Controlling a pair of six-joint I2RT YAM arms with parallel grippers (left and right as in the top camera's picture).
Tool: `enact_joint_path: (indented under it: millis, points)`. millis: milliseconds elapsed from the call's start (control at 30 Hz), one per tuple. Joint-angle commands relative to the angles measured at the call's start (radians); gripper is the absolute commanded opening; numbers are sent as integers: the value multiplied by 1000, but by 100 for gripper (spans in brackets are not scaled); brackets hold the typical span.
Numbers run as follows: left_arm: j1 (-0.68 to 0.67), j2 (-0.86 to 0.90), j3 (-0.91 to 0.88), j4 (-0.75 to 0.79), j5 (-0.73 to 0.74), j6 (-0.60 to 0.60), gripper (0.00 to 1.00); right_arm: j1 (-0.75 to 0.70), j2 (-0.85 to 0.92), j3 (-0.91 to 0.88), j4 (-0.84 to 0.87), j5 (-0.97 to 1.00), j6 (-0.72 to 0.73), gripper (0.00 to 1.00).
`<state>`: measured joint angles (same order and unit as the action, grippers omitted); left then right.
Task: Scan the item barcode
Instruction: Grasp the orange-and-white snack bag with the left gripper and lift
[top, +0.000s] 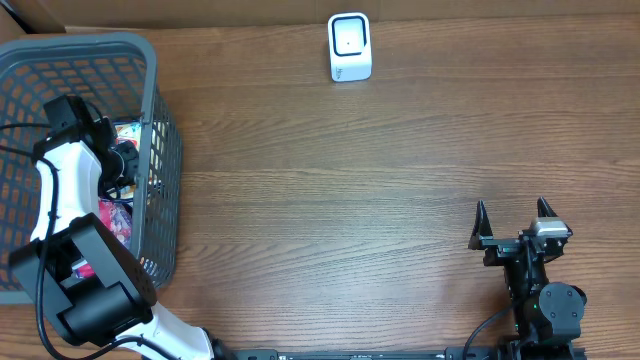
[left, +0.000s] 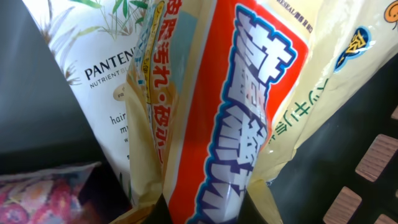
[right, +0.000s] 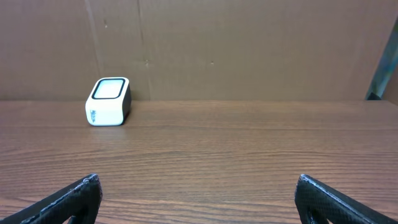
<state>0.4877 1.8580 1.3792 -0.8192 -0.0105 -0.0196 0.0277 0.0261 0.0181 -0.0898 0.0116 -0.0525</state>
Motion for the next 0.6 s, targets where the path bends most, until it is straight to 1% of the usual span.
enact_joint_path:
  millis: [0,133,367,533,567]
  points:
    - [3,25,-1,-47,8,-33,4,-2,-6,-10,8,9,4,100]
    - [3,25,129,-159,8,-63,4,-2,-6,-10,8,9,4,100]
    - [-10,6,527,-476,38,-64,4,-2,-6,-10,8,9,4,100]
    - [-35,-59,808,-631,42,-103,4,-2,-6,-10,8,9,4,100]
    - [-45,-79,863,-662,61,-105,4,-2,-6,-10,8,9,4,100]
